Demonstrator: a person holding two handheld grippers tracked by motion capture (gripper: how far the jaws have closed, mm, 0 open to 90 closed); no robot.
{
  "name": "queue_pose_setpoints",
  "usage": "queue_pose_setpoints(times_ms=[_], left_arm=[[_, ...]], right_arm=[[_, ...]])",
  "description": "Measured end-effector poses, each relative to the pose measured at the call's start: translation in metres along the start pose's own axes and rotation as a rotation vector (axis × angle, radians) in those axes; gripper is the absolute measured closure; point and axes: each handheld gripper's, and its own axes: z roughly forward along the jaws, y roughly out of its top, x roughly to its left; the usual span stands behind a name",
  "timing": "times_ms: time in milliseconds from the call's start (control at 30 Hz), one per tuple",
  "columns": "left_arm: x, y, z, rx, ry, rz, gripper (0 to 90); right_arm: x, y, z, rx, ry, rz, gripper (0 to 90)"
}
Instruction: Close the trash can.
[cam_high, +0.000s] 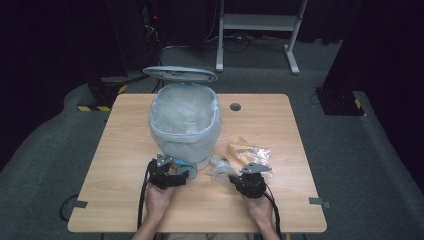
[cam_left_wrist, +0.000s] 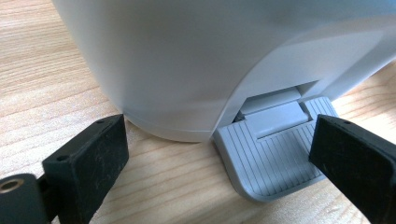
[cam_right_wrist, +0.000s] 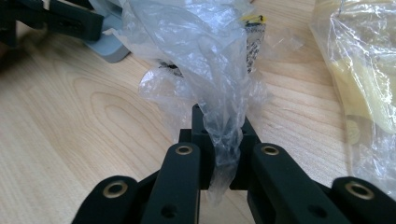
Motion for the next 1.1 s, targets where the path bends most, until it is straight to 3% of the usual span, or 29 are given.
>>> queue_pose_setpoints(times_ms=[533, 1100], left_arm=[[0.0, 0.0, 0.0, 0.0, 0.0, 0.0, 4.9], [0.0, 0.0, 0.0, 0.001, -0.011, -0.009, 4.9]], right_arm=[[0.001, 0.007, -0.025, -0.077, 0.043, -0.003, 86.5], [-0.002, 0.013, -0.051, -0.119, 0.043, -0.017, 86.6]])
